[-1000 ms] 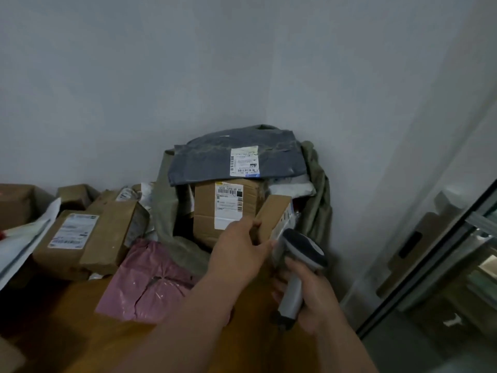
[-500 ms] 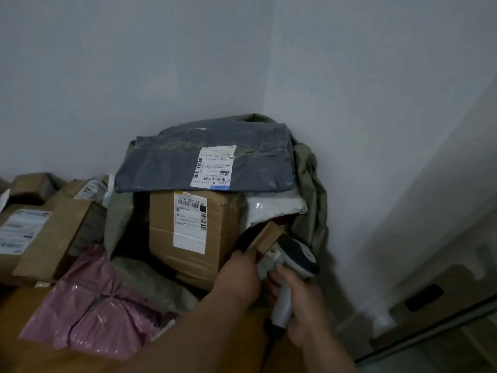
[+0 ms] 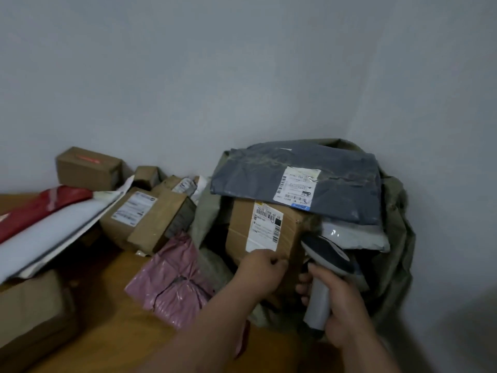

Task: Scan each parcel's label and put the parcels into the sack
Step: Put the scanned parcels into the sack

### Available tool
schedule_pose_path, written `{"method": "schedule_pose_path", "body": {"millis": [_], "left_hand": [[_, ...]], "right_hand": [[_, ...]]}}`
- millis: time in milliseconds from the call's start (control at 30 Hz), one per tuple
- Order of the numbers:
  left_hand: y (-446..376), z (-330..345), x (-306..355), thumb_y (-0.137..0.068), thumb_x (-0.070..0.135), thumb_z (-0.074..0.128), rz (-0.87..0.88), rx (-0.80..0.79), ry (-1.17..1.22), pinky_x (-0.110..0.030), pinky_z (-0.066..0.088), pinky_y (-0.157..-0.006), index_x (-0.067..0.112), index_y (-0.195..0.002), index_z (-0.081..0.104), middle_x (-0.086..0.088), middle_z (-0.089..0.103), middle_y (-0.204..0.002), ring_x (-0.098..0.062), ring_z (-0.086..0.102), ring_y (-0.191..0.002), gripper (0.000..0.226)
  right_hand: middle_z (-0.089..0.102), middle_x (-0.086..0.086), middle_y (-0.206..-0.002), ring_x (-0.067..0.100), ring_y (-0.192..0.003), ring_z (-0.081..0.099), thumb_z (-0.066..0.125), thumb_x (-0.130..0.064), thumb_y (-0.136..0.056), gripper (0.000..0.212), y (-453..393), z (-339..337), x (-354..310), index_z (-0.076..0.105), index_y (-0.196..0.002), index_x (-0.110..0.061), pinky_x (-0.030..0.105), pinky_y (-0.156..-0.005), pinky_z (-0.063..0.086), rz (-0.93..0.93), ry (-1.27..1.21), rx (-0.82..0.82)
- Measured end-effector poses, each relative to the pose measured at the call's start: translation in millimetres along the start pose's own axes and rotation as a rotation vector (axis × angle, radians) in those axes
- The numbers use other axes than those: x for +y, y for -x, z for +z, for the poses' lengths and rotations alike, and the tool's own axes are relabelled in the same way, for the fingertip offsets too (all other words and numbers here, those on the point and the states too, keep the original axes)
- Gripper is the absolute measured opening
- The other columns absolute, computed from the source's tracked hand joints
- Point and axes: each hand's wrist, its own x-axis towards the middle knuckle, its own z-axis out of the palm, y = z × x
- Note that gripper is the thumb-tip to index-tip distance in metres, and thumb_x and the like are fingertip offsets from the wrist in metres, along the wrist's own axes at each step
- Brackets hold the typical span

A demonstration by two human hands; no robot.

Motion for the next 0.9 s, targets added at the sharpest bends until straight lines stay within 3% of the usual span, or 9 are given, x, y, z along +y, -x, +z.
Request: {"method": "schedule_pose_path", "body": {"millis": [67,233,400,533,633,767,900], "left_hand": [[10,-25,-15,-0.097,0.034,0.060,-0.018,0.074,0.088,-0.032,0.055,-0.070,0.017,-0.078,0.066,-0.004,0.068,-0.081,-0.020,0.066,-0.077,0.025],[41,-84,-75,-0.097,0.025,0.061,-0.072,0.257,0.337,-0.026,0.045,-0.056,0.017,-0.077,0.066,-0.001,0.062,-0.070,-0.012,0.055,-0.059,0.022],[76,-142,-145,-0.096,0.023,0.059,-0.117,0.308,0.354,-0.033,0.046,-0.066,0.012,-0.086,0.066,-0.006,0.065,-0.077,-0.018,0.055,-0.067,0.017],[101,-171,-187,-0.098,0.027,0.057,-0.160,0.288,0.358,-0.032,0.050,-0.066,0.023,-0.103,0.066,-0.002,0.067,-0.091,-0.017,0.061,-0.075,0.011],[110,-187,-205,-0.099,0.030,0.057,-0.170,0.237,0.327,-0.025,0.048,-0.064,0.023,-0.114,0.063,0.001,0.065,-0.098,-0.014,0.063,-0.081,0.017],[107,-203,-209,-0.099,0.032,0.057,-0.153,0.221,0.305,-0.024,0.048,-0.064,0.024,-0.113,0.063,0.003,0.065,-0.101,-0.013,0.064,-0.083,0.017],[98,-195,-195,-0.100,0.027,0.056,-0.127,0.150,0.346,-0.027,0.051,-0.069,0.022,-0.115,0.061,0.000,0.065,-0.104,-0.015,0.065,-0.085,0.017]], "right_hand": [[0.073,0.010,-0.069,0.024,-0.065,0.070,0.075,-0.015,-0.084,0.018,10,22,1,0.071,-0.100,-0.008,0.036,-0.061,0.051,-0.018,0.014,-0.042],[0.074,0.014,-0.078,0.030,-0.078,0.073,0.077,-0.018,-0.081,0.026,41,81,21,0.071,-0.103,-0.006,0.040,-0.069,0.054,-0.114,0.049,-0.078],[0.075,0.009,-0.074,0.025,-0.070,0.075,0.078,-0.016,-0.084,0.021,72,151,58,0.073,-0.102,-0.007,0.036,-0.064,0.056,-0.204,0.111,-0.089],[0.078,0.003,-0.081,0.019,-0.074,0.077,0.080,-0.022,-0.084,0.029,83,191,85,0.070,-0.109,-0.010,0.035,-0.065,0.058,-0.259,0.156,0.035],[0.074,0.005,-0.112,0.022,-0.092,0.074,0.078,-0.026,-0.087,0.050,84,203,87,0.060,-0.132,-0.016,0.045,-0.086,0.059,-0.318,0.087,0.202],[0.069,-0.001,-0.108,0.015,-0.082,0.067,0.072,-0.032,-0.091,0.042,79,190,61,0.059,-0.129,-0.024,0.032,-0.067,0.051,-0.274,-0.196,0.451],[0.069,0.003,-0.105,0.019,-0.084,0.067,0.074,-0.032,-0.089,0.038,87,186,60,0.061,-0.124,-0.025,0.035,-0.069,0.052,-0.257,-0.223,0.417]]}}
